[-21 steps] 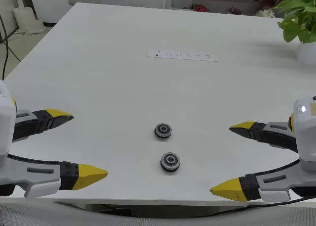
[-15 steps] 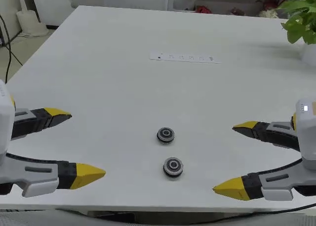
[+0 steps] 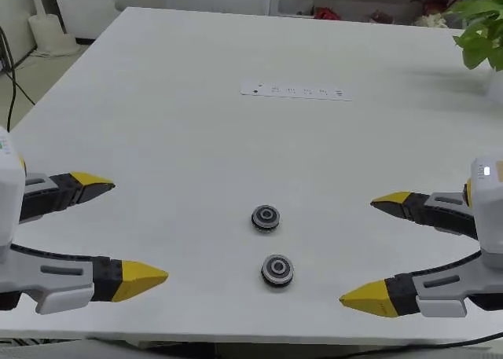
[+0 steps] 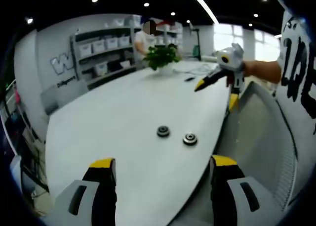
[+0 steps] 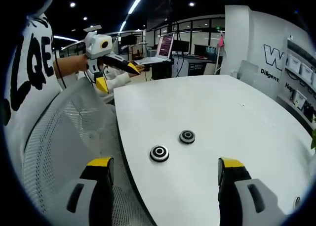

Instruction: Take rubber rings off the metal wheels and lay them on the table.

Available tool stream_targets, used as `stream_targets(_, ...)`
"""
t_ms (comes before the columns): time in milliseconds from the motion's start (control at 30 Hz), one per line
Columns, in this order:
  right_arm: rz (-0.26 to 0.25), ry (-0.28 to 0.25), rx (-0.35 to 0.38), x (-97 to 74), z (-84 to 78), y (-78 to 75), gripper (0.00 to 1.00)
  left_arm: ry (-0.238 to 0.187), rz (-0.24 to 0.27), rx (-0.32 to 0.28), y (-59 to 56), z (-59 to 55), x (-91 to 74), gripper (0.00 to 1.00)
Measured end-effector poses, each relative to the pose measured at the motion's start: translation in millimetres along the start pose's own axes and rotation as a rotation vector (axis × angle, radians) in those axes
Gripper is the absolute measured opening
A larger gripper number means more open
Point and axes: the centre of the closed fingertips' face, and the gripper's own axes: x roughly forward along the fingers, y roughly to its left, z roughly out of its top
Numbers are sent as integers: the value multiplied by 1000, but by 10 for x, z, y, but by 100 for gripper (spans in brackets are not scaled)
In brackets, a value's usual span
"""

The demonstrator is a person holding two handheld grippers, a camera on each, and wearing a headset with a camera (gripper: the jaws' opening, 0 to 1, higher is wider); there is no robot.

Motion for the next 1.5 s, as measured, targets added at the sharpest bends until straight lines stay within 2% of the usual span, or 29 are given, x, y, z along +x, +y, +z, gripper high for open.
stream_targets(500, 4, -2, 5, 42, 8, -57, 84, 11, -5, 1, 54, 8, 58, 79)
stream_targets(867, -1, -3, 13, 23, -26, -55, 83, 21, -25, 8, 12, 1, 104, 78)
stream_targets(1167, -7, -6, 16, 9, -45, -60, 82, 12, -40, 10, -11, 28, 139, 78)
stream_targets(1500, -17, -19, 0, 24, -16, -129, 80, 24, -64, 72, -20, 61, 225, 78)
